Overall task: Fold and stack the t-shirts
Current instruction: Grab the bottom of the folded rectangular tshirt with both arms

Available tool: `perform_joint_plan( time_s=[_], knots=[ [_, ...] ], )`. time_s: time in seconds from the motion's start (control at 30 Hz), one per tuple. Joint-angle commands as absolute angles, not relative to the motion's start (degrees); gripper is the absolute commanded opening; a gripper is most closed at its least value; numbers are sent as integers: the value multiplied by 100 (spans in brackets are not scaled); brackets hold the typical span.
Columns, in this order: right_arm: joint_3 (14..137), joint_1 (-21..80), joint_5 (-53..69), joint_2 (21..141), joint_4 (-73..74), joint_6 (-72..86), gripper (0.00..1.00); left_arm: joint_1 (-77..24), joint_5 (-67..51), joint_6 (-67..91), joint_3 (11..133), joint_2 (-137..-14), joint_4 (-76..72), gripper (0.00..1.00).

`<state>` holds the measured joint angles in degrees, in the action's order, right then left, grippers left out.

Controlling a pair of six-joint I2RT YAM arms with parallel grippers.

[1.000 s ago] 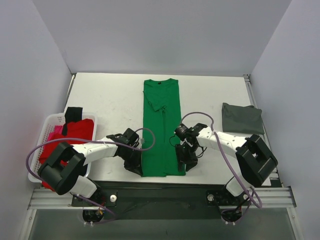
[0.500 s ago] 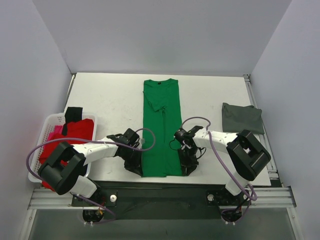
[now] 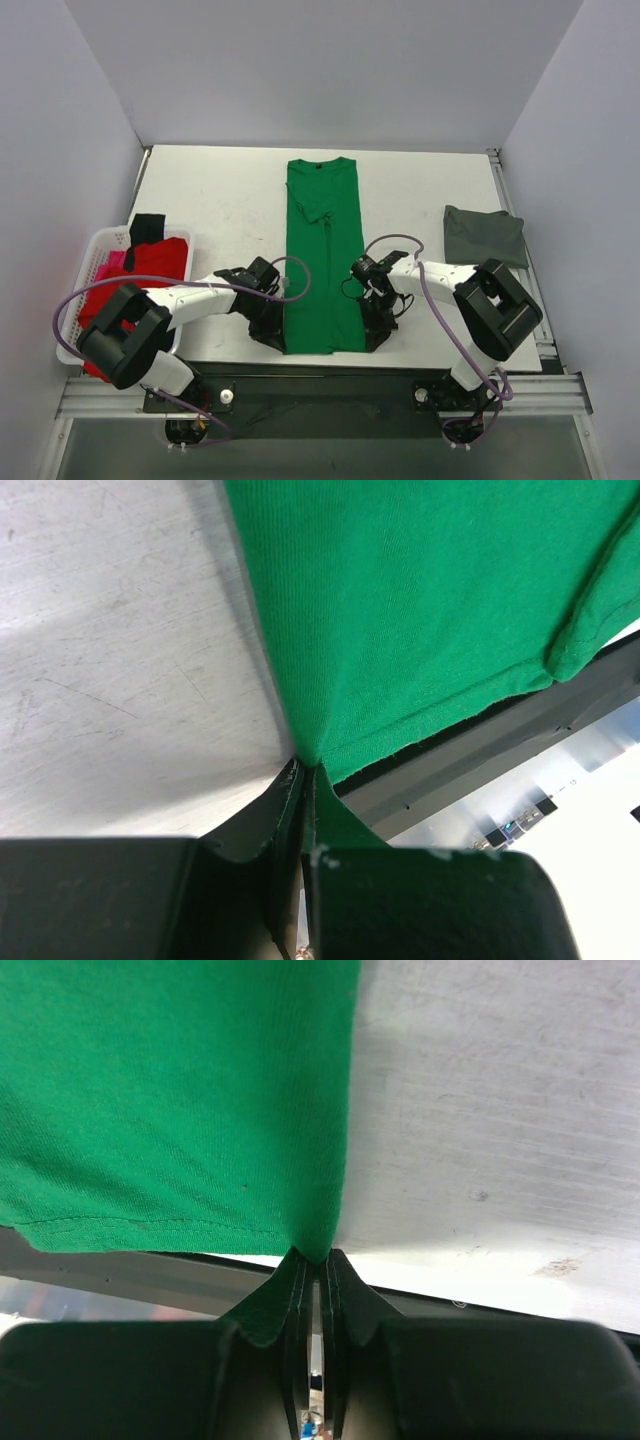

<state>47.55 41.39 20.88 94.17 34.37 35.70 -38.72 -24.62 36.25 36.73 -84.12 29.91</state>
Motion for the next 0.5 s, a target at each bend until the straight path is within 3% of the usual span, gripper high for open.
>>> perform_joint_plan(
  time_s=[0.0, 0.47],
  knots=[
    [4588, 4078, 2127, 9299, 3674, 3568, 0, -3990, -1450, 3551, 3393, -8605, 3384, 0],
    [4526, 4017, 2540, 9237, 3630, 3428, 0, -3981, -1450, 3762, 3384, -8060, 3533, 0]
  ],
)
